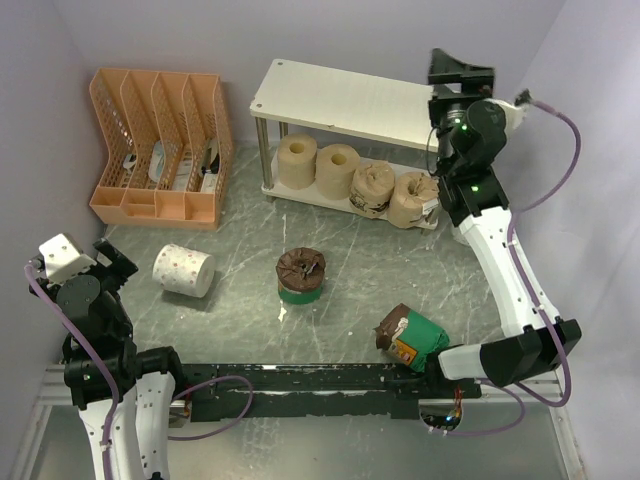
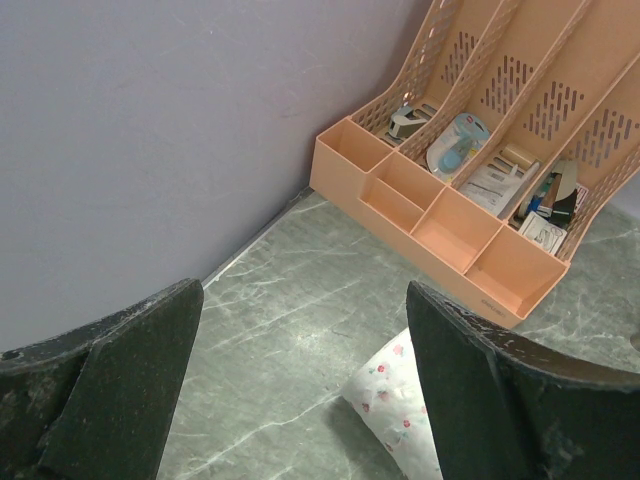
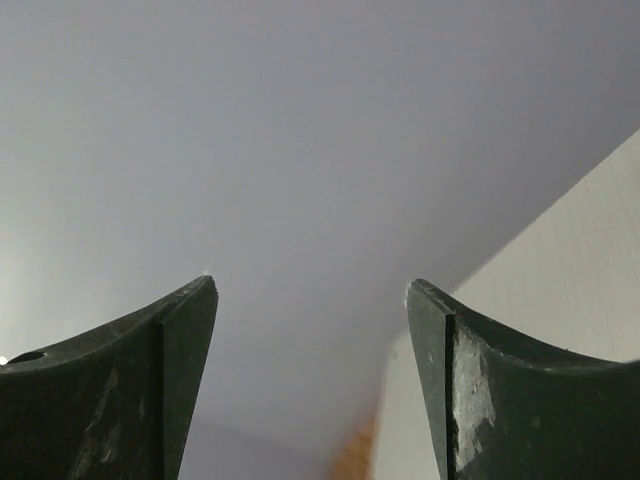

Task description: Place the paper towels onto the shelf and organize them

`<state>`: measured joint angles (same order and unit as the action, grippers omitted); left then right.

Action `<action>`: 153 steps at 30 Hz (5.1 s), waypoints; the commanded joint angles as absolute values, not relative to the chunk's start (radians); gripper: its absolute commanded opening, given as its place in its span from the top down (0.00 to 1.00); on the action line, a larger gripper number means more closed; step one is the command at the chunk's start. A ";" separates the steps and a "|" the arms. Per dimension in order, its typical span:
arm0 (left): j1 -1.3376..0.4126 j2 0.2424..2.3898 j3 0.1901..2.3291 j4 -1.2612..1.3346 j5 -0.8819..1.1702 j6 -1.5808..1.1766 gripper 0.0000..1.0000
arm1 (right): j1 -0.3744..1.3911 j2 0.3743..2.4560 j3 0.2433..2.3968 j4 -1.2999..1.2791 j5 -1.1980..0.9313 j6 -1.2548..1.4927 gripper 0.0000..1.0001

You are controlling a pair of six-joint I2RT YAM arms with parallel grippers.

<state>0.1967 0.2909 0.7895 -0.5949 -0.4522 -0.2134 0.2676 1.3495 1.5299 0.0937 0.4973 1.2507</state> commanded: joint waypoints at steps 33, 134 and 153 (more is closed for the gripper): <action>0.237 0.294 0.822 -0.580 -0.506 -0.198 0.06 | 1.106 2.065 1.600 0.010 0.145 0.891 0.11; 0.143 0.293 0.789 -0.551 -0.497 -0.203 0.06 | 0.560 1.750 2.318 -0.590 0.754 -0.848 1.00; 0.141 0.291 0.782 -0.549 -0.505 -0.205 0.06 | 0.516 1.664 2.137 -0.586 0.720 -0.796 1.00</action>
